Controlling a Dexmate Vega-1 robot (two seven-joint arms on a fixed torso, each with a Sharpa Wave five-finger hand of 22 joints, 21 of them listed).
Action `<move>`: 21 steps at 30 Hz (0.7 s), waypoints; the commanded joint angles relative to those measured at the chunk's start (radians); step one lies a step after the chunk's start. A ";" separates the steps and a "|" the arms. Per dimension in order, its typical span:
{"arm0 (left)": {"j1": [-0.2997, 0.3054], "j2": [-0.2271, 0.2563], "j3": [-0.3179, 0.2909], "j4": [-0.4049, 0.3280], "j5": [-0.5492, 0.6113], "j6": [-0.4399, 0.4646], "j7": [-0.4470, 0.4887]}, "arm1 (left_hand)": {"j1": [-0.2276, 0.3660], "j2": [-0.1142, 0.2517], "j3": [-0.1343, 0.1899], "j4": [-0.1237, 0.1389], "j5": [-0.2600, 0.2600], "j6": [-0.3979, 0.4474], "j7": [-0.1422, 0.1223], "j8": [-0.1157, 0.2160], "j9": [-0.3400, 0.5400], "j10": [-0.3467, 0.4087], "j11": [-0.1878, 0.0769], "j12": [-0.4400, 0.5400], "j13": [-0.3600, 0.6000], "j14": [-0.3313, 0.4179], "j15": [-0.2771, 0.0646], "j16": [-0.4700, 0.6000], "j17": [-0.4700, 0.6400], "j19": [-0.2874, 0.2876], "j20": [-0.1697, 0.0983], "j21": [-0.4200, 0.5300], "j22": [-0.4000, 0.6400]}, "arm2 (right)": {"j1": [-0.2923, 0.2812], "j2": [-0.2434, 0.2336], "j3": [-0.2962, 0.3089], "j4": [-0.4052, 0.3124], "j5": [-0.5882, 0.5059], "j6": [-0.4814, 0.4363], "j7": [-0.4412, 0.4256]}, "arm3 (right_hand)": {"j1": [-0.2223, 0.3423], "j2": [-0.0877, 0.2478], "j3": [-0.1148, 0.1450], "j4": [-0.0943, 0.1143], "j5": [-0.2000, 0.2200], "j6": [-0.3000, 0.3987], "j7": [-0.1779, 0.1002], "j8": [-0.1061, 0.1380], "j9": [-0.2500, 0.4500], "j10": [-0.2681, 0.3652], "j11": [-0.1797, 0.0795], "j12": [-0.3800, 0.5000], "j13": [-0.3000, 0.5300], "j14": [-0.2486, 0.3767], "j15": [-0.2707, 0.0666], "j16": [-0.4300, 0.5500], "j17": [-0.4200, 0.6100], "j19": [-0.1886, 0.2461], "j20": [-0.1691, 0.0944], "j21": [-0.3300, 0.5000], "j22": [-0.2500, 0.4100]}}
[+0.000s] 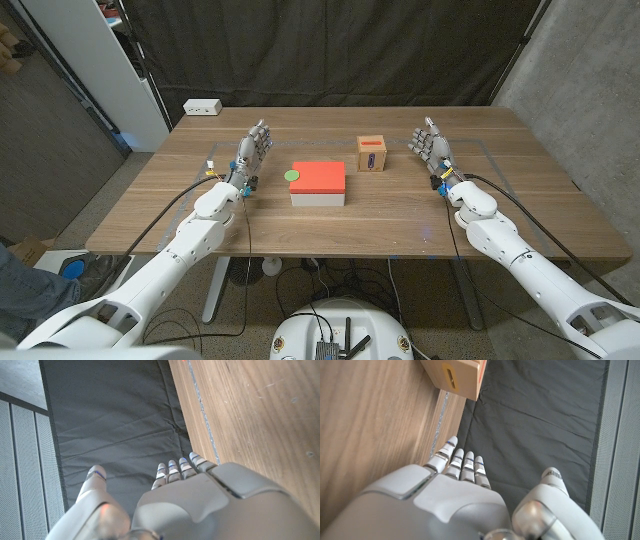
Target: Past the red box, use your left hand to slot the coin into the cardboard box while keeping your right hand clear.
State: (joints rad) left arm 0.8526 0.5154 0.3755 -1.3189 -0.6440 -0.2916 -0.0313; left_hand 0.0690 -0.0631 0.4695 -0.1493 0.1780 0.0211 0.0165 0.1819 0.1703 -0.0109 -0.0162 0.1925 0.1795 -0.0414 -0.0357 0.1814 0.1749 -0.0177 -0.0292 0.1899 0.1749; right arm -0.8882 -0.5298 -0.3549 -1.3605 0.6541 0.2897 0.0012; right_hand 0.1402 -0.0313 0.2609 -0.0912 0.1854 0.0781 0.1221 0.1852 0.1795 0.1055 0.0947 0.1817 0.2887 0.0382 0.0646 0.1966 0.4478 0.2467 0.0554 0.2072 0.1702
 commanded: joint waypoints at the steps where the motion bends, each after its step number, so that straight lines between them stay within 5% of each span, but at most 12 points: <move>1: 0.013 0.015 0.006 -0.022 0.011 0.000 -0.007 | 0.013 0.006 0.010 -0.001 0.004 0.002 0.010 0.006 0.005 -0.008 0.004 0.007 0.004 -0.007 -0.005 0.007 0.004 -0.009 -0.098 0.006 0.002 | -0.061 -0.013 0.016 -0.080 0.006 -0.003 -0.041 | 0.007 0.001 0.007 0.000 0.008 0.005 0.031 0.006 0.005 0.013 0.004 0.007 -0.001 0.006 0.006 0.005 0.002 0.009 0.000 0.004 0.005; 8: 0.011 0.019 0.006 -0.020 0.008 0.007 -0.013 | 0.017 0.014 0.014 -0.002 0.006 0.010 0.007 0.009 0.005 -0.002 0.002 0.009 0.004 -0.002 -0.003 0.008 0.004 -0.007 -0.088 0.007 0.002 | -0.075 -0.020 0.018 -0.103 -0.003 -0.003 -0.055 | 0.008 0.003 0.008 -0.001 0.008 0.007 0.030 0.007 0.005 0.017 0.005 0.009 -0.006 0.007 0.007 0.005 -0.001 0.011 0.002 0.003 0.005; 19: 0.015 0.042 0.009 -0.051 0.016 0.061 0.014 | 0.030 0.037 0.031 -0.009 0.007 0.058 -0.014 0.016 0.006 0.055 -0.005 0.025 0.005 0.062 -0.008 0.023 0.005 0.052 -0.024 0.027 0.006 | -0.079 -0.026 0.012 -0.120 -0.043 0.018 -0.074 | 0.014 0.011 0.010 -0.007 0.008 0.010 0.023 0.009 0.005 0.033 0.000 0.014 -0.021 0.029 0.006 0.014 -0.010 0.038 -0.008 0.009 0.005; 21: 0.017 0.049 0.010 -0.057 0.017 0.070 0.014 | 0.029 0.037 0.032 -0.010 0.007 0.068 -0.014 0.017 0.007 0.067 -0.003 0.027 0.006 0.087 -0.006 0.028 0.006 0.072 -0.018 0.033 0.008 | -0.082 -0.026 0.011 -0.122 -0.051 0.023 -0.079 | 0.016 0.016 0.010 -0.010 0.006 0.013 0.016 0.010 0.005 0.051 0.006 0.020 -0.032 0.060 0.010 0.025 -0.014 0.065 0.008 0.015 0.005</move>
State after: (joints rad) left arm 0.8635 0.5400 0.3811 -1.3462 -0.6368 -0.2690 -0.0365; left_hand 0.0932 -0.0388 0.4942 -0.1573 0.1818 0.0723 0.0011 0.1895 0.1748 0.0403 -0.0207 0.2130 0.1800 0.0229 -0.0339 0.2005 0.1766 0.0318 -0.0342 0.2141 0.1788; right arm -0.9561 -0.5505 -0.3413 -1.4585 0.6333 0.2951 -0.0562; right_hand 0.1453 -0.0260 0.2648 -0.0951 0.1854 0.0820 0.1258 0.1890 0.1794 0.1380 0.0983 0.1898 0.2627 0.0730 0.0698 0.2091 0.4356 0.2883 0.0536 0.2140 0.1701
